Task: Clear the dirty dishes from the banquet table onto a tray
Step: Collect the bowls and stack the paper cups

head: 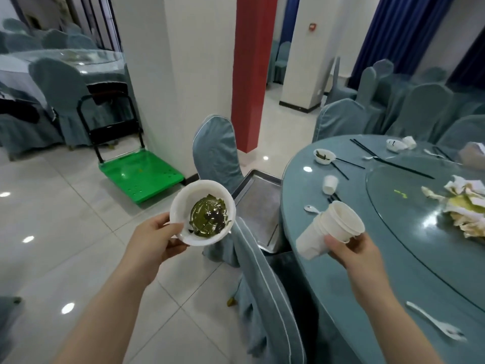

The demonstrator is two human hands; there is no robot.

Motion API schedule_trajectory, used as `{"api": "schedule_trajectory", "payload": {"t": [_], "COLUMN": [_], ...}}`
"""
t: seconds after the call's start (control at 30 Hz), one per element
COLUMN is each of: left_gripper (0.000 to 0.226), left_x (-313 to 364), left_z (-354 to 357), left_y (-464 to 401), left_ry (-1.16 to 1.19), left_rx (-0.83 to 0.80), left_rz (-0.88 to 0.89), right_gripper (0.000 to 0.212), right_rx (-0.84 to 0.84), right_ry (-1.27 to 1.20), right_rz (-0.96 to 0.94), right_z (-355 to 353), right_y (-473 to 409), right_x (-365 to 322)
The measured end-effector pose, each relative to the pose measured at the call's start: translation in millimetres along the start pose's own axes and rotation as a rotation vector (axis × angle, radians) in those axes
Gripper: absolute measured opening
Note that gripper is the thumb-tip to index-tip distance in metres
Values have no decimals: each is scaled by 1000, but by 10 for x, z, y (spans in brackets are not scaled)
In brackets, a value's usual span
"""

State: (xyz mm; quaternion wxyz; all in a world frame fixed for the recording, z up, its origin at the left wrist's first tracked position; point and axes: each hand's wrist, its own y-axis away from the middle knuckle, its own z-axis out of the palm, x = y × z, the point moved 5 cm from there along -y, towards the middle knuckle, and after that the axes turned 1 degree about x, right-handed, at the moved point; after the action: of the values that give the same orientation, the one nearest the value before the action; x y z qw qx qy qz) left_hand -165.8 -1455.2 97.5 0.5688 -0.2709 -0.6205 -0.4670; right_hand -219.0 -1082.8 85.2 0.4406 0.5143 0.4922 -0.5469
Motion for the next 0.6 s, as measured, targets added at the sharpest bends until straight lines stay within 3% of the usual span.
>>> {"api": "schedule_trajectory", "payload": {"t": [0.33,0.6], "left_gripper": [19,13], "left_x": [454,629], "left_z": [554,887], "left_y": [-1841,-3503], "left_ry": [40,-41], "left_rx": [-101,-296], "left_rz": [-59,-112], "right_gripper": [42,37], "right_rx": [24,263], "right_ry": [92,86], "right_rz": [79,131], "right_z": [609,1105], "right_y": [-1447,-2237], "right_x": [374,635]}}
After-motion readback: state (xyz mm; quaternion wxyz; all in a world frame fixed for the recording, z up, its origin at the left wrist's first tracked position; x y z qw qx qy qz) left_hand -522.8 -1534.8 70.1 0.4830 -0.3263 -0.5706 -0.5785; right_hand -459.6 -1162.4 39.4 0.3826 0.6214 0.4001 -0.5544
